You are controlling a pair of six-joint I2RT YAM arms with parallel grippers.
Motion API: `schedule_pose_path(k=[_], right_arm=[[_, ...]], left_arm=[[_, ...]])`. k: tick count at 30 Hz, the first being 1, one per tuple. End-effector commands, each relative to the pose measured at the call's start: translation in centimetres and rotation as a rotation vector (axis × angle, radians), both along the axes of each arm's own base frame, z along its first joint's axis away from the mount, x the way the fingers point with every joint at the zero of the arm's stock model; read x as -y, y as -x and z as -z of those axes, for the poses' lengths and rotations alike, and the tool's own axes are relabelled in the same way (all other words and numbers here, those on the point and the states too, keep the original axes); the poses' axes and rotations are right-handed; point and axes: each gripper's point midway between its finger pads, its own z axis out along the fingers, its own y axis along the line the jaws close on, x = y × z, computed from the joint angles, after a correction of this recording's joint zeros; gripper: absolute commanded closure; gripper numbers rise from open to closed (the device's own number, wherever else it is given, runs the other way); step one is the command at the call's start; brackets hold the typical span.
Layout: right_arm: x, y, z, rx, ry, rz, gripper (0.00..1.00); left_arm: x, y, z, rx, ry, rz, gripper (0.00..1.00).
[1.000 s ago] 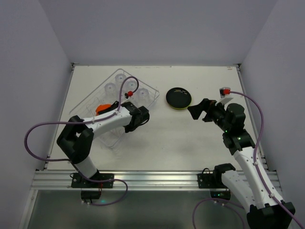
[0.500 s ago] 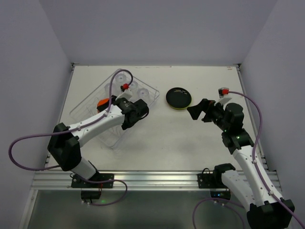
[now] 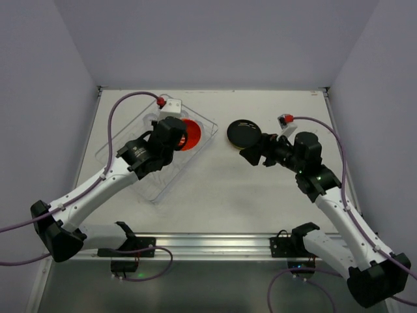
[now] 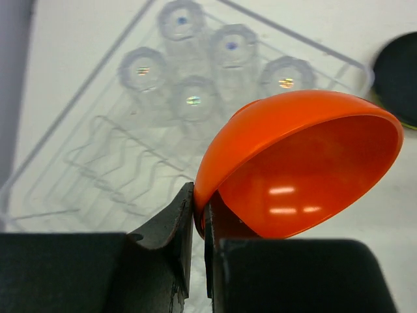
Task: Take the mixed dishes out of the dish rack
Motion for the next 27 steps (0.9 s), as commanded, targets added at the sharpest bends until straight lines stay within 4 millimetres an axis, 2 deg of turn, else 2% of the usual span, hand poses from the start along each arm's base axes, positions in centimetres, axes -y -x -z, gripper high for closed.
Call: schedule_pose_path(k=[1, 5, 6, 7, 8, 10, 14, 17, 18, 20, 23, 27], right_arm=[[-2.2, 0.6, -4.4, 0.079, 0.013, -0.041, 0.18], [-4.5, 1.7, -7.0, 0.145, 0.003, -0.133, 0.22], [-4.5, 1.1, -6.4, 0.142, 0.05, -0.121, 0.24], [-4.9, 1.1, -7.5, 0.163, 0.076, -0.118, 0.26], [-4.4, 0.9, -6.5, 0.13, 0.136, -0.093, 0.26], [-3.5, -0.5, -5.9, 0.133, 0.223, -0.034, 0.27], [-2.9, -1.0, -5.0, 0.129, 0.308, 0.0, 0.31], [-2.0, -2.0, -3.7, 0.124, 0.407, 0.053, 0.36], [-1.8, -2.2, -3.4, 0.126, 0.436, 0.054, 0.42], [-2.2, -2.7, -2.4, 0.121, 0.476, 0.053, 0.48], [-3.7, -2.7, -1.2, 0.126, 0.51, 0.002, 0.52], [-4.3, -3.1, -0.4, 0.133, 0.555, 0.024, 0.62]], left_arm=[[6.4, -0.7, -0.6, -0.005, 0.215, 0.221, 1.0], [9.8, 0.3, -1.4, -0.011, 0.407, 0.33, 1.0], [10.9, 0.7, -1.2, -0.032, 0.443, 0.378, 1.0], [11.5, 0.8, -1.0, -0.034, 0.471, 0.395, 1.0], [12.0, 0.9, -0.8, -0.044, 0.5, 0.4, 1.0], [13.2, 1.1, -0.3, -0.053, 0.548, 0.444, 1.0], [14.5, 1.3, 1.7, -0.091, 0.593, 0.467, 1.0], [15.4, 1.5, 2.7, -0.123, 0.614, 0.492, 1.0], [15.7, 1.7, 2.9, -0.133, 0.623, 0.505, 1.0], [16.0, 1.9, 3.4, -0.143, 0.631, 0.52, 1.0], [16.0, 1.8, 4.1, -0.148, 0.629, 0.517, 1.0], [16.2, 1.6, 5.0, -0.174, 0.621, 0.527, 1.0]])
